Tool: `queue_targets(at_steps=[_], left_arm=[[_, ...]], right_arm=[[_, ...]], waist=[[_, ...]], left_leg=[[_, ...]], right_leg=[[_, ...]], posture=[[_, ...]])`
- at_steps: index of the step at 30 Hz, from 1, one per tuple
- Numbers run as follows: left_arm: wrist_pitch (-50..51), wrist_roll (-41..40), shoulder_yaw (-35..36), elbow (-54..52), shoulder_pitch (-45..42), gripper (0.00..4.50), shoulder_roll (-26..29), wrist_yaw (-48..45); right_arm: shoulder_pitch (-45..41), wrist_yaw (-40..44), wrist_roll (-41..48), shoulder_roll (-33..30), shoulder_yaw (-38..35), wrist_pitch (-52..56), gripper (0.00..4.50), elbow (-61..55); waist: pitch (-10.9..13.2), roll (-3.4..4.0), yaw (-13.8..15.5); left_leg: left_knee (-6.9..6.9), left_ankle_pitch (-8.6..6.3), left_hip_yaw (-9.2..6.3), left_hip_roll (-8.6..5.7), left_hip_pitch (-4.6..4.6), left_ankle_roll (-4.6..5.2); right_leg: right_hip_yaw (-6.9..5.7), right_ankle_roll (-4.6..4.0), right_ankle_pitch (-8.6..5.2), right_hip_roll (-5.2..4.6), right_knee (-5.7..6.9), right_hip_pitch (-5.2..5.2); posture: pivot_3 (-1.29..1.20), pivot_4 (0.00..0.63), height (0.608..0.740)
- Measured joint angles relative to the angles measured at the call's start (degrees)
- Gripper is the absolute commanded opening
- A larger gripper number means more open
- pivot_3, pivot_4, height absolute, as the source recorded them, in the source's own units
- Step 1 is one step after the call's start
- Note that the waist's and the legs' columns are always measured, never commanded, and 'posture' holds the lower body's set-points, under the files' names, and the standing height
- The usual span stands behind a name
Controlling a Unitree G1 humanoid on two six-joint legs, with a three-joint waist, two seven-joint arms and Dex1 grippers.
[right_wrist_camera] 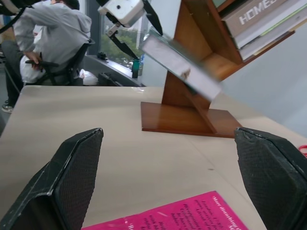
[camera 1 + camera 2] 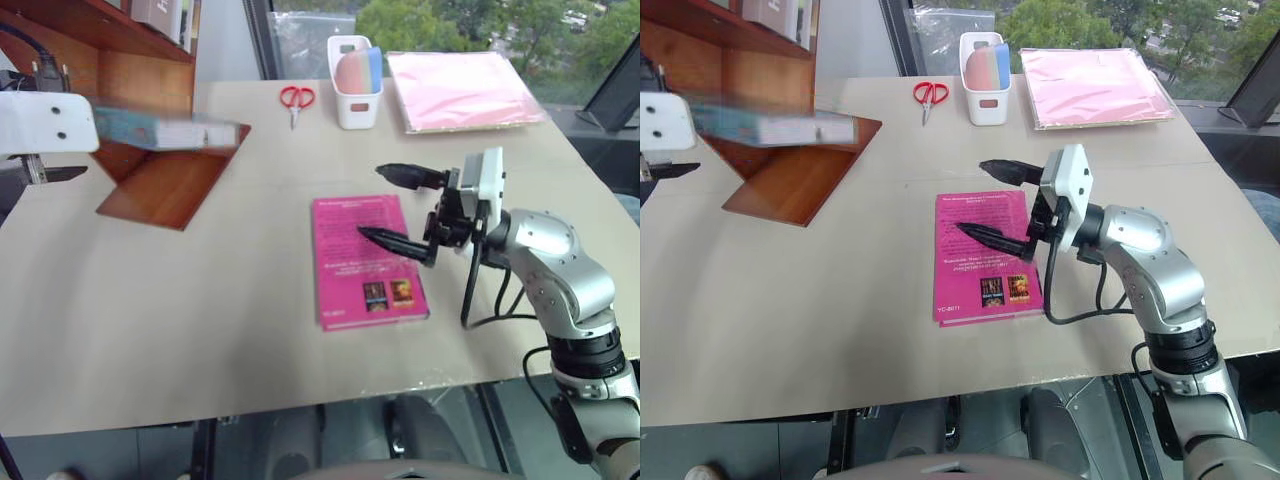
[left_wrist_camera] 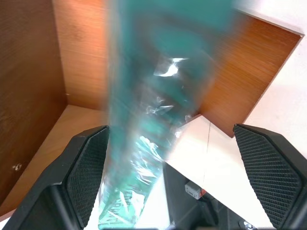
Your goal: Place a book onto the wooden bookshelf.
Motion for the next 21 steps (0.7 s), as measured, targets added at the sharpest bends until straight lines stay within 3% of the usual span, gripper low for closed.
queue_targets(at_steps=[10, 14, 21], left_arm=[[-0.55, -5.51, 2.44, -0.08, -2.21, 4.48, 1.01, -0.74], [2.23, -15.88, 9.02, -6.25, 0.42, 4.48, -2.34, -2.87], [16.18, -31.72, 21.76, -22.73, 11.53, 4.48, -9.58, -3.4]], right_arm=[[-0.22, 1.14, -0.44, 0.45, 0.0, -1.14, 4.5, 1.55], [-0.26, 1.87, -0.51, -0.23, -0.01, -1.11, 4.5, 2.17], [-0.32, 2.63, 0.62, -3.42, -0.36, 1.29, 4.5, 2.04]], waist=[[0.01, -0.01, 0.06], [0.0, -0.02, 0.19], [0.01, 0.0, -0.14]], left_leg=[[0.0, 0.0, 0.0, 0.0, 0.0, 0.0], [0.03, 0.0, -0.01, -0.01, -0.02, 0.0], [0.04, 0.0, 0.0, 0.0, 0.01, 0.0]], right_leg=[[0.0, 0.0, 0.0, 0.0, 0.0, 0.0], [-0.02, 0.0, 0.0, -0.05, 0.01, 0.02], [0.01, 0.0, 0.0, -0.02, 0.05, 0.0]], posture=[[0.0, 0.15, 0.74], [0.0, 0.15, 0.74], [0.0, 0.15, 0.74]])
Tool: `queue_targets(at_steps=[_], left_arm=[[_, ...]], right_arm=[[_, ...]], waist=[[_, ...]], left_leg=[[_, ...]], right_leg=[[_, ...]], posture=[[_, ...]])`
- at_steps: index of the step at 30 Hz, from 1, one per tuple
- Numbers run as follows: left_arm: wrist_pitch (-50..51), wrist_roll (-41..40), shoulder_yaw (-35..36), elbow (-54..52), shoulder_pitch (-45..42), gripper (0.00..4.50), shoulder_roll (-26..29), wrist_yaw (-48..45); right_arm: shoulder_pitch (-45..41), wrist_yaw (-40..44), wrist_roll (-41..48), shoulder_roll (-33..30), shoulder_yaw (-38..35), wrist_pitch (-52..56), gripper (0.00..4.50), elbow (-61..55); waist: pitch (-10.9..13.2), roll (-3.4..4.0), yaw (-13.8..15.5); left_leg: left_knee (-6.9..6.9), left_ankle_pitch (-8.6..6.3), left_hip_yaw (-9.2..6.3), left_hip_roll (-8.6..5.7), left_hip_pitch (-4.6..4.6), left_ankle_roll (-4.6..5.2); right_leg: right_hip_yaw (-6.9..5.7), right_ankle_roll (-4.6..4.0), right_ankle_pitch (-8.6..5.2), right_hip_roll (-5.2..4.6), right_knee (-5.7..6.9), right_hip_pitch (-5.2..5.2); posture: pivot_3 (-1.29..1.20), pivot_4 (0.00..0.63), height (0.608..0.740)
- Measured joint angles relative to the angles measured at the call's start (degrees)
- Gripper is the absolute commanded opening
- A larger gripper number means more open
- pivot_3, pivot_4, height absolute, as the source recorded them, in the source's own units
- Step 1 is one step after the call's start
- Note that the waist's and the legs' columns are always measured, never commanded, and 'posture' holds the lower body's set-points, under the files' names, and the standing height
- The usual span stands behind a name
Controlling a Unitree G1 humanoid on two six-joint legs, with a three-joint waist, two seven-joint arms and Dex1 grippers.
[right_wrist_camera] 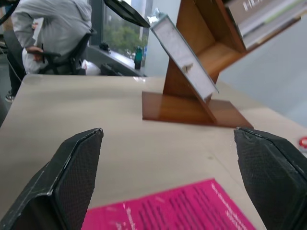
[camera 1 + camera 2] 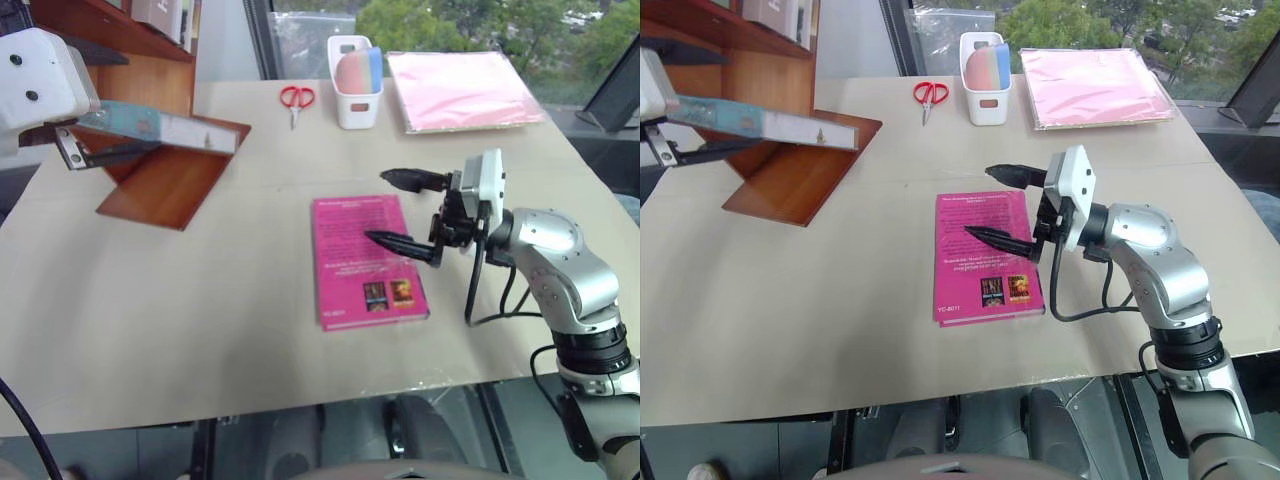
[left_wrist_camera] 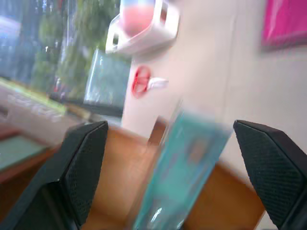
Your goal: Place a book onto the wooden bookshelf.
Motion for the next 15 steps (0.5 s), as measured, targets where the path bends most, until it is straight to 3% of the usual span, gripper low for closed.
queue_targets(at_steps=[6, 9, 13, 15], left_arm=[[19.51, -18.29, 2.94, -21.02, 6.42, 4.48, -13.45, 10.94], [24.91, -23.02, -0.78, -26.53, 9.19, 3.73, -24.57, 21.3], [26.69, -23.43, -6.42, -27.94, 13.44, 1.93, -32.47, 29.32], [24.33, -21.88, -7.11, -26.64, 17.79, 2.21, -36.73, 32.08]], right_arm=[[1.19, -0.09, 1.66, -3.71, -2.04, 2.98, 4.5, -2.12], [4.92, -1.3, 2.09, -6.31, -3.48, 4.71, 4.5, -5.26], [9.01, -2.65, 2.29, -8.49, -5.38, 6.04, 4.5, -7.69], [13.34, -3.14, 1.45, -11.35, -6.83, 6.3, 4.5, -9.12]], waist=[[-0.01, -0.03, 0.38], [-0.08, 0.03, 0.4], [-0.07, 0.0, 0.06], [-0.09, 0.01, 0.16]], left_leg=[[0.12, 0.0, -0.13, -0.06, -0.01, 0.0], [0.12, 0.0, -0.22, -0.17, 0.03, 0.0], [0.12, 0.0, -0.28, -0.22, 0.04, 0.0], [0.06, 0.0, -0.33, -0.23, 0.06, 0.0]], right_leg=[[-0.04, 0.02, 0.0, -0.04, 0.11, 0.07], [-0.06, 0.04, 0.01, -0.11, 0.07, 0.19], [-0.06, 0.03, 0.01, -0.1, 0.06, 0.18], [-0.09, 0.01, 0.0, -0.09, 0.01, 0.2]], posture=[[0.0, 0.15, 0.74], [0.0, 0.15, 0.74], [0.0, 0.15, 0.74], [0.0, 0.15, 0.74]])
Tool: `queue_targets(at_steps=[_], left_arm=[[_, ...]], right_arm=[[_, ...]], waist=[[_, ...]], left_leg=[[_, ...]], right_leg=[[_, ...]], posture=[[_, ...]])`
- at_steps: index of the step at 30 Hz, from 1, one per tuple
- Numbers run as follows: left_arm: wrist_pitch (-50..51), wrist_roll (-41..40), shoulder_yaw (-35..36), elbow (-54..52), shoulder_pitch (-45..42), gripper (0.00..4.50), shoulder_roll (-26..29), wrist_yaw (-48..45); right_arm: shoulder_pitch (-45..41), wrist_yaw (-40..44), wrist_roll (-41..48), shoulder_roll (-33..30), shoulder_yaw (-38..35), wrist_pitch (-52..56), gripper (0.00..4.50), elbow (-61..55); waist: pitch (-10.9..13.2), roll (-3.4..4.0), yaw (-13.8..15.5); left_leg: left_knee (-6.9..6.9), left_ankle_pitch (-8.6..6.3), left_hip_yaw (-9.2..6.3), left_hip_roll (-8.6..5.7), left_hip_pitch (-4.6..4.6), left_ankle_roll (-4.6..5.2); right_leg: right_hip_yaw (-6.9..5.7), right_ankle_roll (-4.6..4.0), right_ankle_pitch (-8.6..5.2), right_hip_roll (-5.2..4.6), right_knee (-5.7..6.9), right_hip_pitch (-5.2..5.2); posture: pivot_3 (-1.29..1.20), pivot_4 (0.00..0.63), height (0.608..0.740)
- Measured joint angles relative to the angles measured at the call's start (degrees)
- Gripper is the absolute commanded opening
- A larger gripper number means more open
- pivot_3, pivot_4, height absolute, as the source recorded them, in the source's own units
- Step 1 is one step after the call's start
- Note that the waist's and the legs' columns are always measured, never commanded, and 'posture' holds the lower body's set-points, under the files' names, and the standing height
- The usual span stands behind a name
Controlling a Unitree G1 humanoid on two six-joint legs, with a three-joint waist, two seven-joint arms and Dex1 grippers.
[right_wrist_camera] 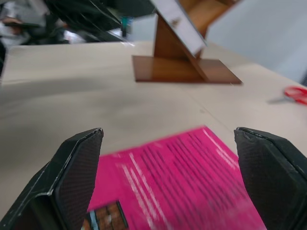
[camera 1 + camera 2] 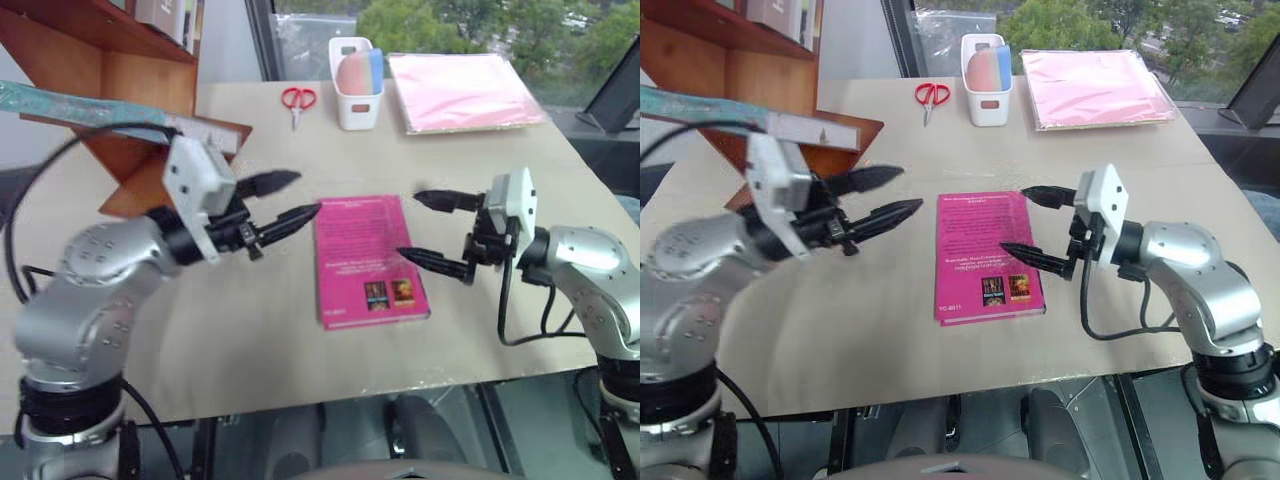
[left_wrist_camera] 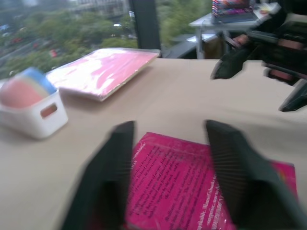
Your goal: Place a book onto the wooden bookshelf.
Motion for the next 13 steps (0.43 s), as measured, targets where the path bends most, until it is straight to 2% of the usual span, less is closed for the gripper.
queue_targets(at_steps=[1, 5, 6, 8, 11, 13], left_arm=[[-0.93, 0.31, 0.01, 1.36, 2.41, 2.43, -0.96, 0.07], [-4.94, 2.88, -0.15, 5.06, 10.3, 4.21, -0.99, -1.82], [-6.26, 3.75, -0.17, 5.53, 11.65, 4.45, -0.69, -2.3], [-9.73, 5.89, 0.76, 7.33, 16.51, 4.45, 1.13, -4.13], [-12.97, 6.76, 2.09, 8.79, 19.84, 4.45, 1.9, -6.53], [-16.38, 6.8, 5.41, 11.91, 23.39, 4.45, 2.86, -9.45]], right_arm=[[1.88, -0.27, -0.31, -1.21, -0.61, 0.44, 4.5, -0.15], [8.39, -1.0, -1.03, -4.51, -4.11, 1.54, 4.5, -0.22], [10.4, -0.75, -1.09, -5.39, -5.23, 1.47, 4.5, -0.4], [16.73, -0.25, -1.85, -7.26, -8.2, 1.28, 4.5, -1.01], [20.6, -0.24, -2.34, -7.42, -10.97, 0.92, 4.5, -2.15], [24.5, -0.23, -2.33, -7.89, -14.44, 0.7, 4.5, -3.74]], waist=[[0.0, 0.0, -0.05], [0.01, -0.01, 0.01], [0.0, -0.03, 0.17], [0.0, -0.02, 0.25], [-0.01, -0.02, 0.15], [-0.02, -0.01, 0.03]], left_leg=[[-0.02, 0.0, 0.0, 0.0, 0.01, 0.0], [-0.02, 0.0, 0.01, -0.01, 0.01, 0.0], [-0.02, 0.0, 0.0, -0.02, -0.02, 0.0], [-0.09, -0.01, -0.05, -0.01, 0.02, 0.0], [-0.1, -0.01, -0.03, -0.01, 0.01, 0.0], [-0.12, -0.01, -0.02, -0.01, 0.02, -0.01]], right_leg=[[0.0, 0.0, 0.0, 0.0, -0.01, 0.0], [0.0, -0.01, -0.01, -0.03, -0.04, 0.0], [-0.03, -0.01, -0.01, -0.05, -0.1, 0.01], [-0.13, -0.01, 0.0, -0.06, -0.46, 0.17], [-0.12, 0.0, 0.01, -0.09, -0.6, 0.23], [-0.11, 0.0, 0.01, -0.1, -0.65, 0.25]], posture=[[0.0, 0.15, 0.74], [0.0, 0.15, 0.74], [0.0, 0.15, 0.74], [0.0, 0.15, 0.74], [0.0, 0.15, 0.74], [0.0, 0.15, 0.74]])
